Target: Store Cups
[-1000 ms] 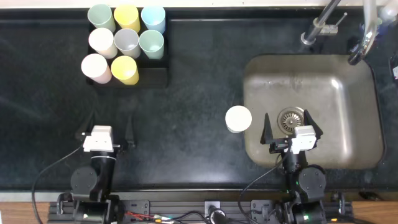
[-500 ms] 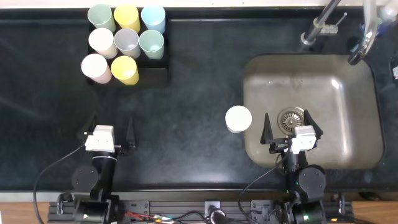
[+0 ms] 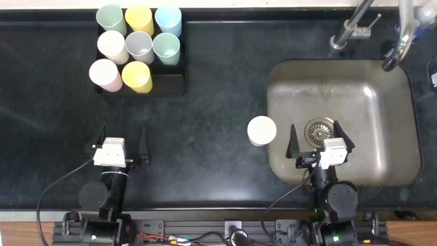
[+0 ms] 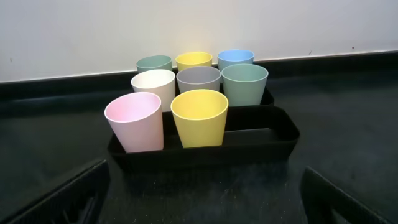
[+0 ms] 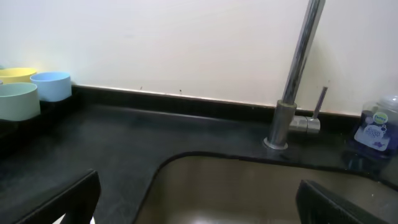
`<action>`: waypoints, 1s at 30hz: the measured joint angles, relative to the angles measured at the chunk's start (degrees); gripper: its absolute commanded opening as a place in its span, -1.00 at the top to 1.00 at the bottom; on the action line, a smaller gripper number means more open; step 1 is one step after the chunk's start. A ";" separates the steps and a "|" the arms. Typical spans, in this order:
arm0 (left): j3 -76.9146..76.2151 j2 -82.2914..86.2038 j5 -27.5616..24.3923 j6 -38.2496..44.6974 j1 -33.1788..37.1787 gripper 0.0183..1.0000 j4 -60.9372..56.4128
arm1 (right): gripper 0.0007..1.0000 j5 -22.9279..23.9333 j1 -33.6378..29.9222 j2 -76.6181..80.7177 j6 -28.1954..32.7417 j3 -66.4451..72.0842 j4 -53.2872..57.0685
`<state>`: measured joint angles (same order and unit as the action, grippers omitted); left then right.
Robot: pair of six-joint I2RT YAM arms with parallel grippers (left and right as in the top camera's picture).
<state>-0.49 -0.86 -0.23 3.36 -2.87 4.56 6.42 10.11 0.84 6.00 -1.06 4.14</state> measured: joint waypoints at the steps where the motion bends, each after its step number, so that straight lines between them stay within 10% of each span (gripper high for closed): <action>1: 0.00 0.00 0.00 0.00 0.00 -1.00 0.00 | -1.00 0.04 0.00 0.00 0.00 0.02 0.00; 17: -0.02 0.02 0.02 0.00 0.00 -1.00 0.00 | -1.00 -3.52 0.00 22.03 -15.50 -24.79 21.29; 30: -0.02 0.02 0.00 0.00 0.00 -1.00 0.00 | -1.00 -20.02 0.15 66.75 -8.00 -57.40 57.02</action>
<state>-0.51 -0.84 -0.23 3.36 -2.87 4.56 -13.61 10.26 67.59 -2.00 -58.46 61.17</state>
